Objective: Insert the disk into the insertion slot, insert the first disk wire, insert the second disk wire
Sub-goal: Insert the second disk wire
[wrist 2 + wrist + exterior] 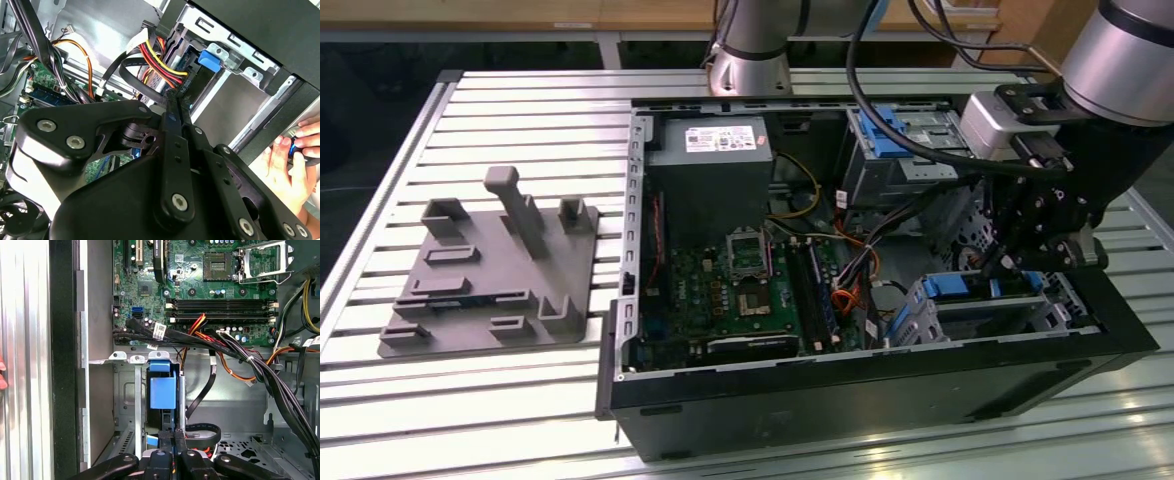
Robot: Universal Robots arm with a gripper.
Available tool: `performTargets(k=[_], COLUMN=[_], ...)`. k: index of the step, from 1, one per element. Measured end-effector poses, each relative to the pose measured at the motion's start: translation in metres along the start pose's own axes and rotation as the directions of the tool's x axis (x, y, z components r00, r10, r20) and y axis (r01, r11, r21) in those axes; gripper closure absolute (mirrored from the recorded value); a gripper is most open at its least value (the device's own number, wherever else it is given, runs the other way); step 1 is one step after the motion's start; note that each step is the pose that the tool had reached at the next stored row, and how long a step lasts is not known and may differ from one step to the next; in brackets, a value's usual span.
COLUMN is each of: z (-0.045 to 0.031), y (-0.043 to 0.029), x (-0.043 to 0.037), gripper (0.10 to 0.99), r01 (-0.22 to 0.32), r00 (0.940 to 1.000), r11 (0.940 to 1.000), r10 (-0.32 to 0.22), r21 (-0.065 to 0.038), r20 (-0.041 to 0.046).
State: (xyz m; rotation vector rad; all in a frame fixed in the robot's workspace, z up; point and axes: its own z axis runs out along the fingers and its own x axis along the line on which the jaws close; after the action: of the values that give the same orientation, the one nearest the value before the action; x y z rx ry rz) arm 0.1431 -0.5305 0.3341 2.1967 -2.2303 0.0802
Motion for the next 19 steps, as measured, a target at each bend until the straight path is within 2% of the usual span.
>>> performTargets(k=[19], z=[-0.001], y=[0.001], x=[0.0019], gripper=[0.941], r01=[0.0], r00=[1.0], r11=[1.0], r10=[0.0], r21=[0.0], r20=[0.0001])
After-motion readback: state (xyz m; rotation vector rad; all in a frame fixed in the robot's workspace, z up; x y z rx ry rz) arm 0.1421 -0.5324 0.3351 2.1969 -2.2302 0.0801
